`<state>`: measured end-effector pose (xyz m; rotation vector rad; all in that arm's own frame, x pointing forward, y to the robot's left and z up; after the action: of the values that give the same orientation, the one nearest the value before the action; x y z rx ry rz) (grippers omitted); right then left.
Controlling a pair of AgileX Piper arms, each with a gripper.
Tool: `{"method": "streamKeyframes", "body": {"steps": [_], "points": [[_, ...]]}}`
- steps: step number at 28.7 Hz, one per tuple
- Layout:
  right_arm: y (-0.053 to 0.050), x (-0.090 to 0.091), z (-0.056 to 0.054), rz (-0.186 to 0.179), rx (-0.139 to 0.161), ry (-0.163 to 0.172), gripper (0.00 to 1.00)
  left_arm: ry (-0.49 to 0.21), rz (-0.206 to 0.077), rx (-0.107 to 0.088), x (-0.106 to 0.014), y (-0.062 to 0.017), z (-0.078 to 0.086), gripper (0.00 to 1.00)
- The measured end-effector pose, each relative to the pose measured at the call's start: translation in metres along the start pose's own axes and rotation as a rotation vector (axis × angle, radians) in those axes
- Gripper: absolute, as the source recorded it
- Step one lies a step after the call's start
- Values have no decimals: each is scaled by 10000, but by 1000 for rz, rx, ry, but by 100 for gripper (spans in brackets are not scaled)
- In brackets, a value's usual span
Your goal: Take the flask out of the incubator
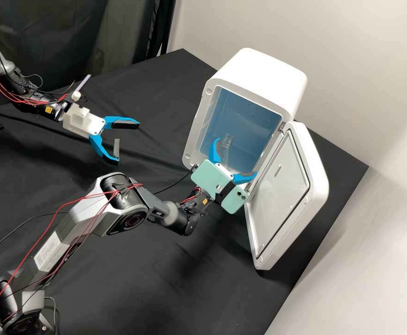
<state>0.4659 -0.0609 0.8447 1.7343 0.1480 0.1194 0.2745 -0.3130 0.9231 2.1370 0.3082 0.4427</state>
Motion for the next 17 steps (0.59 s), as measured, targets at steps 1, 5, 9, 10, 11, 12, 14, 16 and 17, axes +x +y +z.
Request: {"method": "streamKeyframes", "body": {"steps": [1, 5, 9, 10, 11, 12, 14, 16, 17], "points": [[-20, 19, 7, -6, -22, -10, 100, 0, 0, 0, 0, 0, 0, 100], [-195, 151, -2, -63, -157, -45, 100, 0, 0, 0, 0, 0, 0, 100], [-428, 216, 31, -121, -287, -82, 100, 0, 0, 0, 0, 0, 0, 100], [-495, 224, 40, -139, -332, -93, 100, 0, 0, 0, 0, 0, 0, 100], [-546, 232, 46, -153, -359, -95, 100, 0, 0, 0, 0, 0, 0, 100], [-586, 236, 51, -162, -375, -95, 100, 0, 0, 0, 0, 0, 0, 100], [-651, 239, 62, -178, -408, -93, 100, 0, 0, 0, 0, 0, 0, 100], [-706, 239, 87, -193, -422, -99, 100, 0, 0, 0, 0, 0, 0, 100], [-714, 236, 104, -192, -422, -103, 100, 0, 0, 0, 0, 0, 0, 100]]}}
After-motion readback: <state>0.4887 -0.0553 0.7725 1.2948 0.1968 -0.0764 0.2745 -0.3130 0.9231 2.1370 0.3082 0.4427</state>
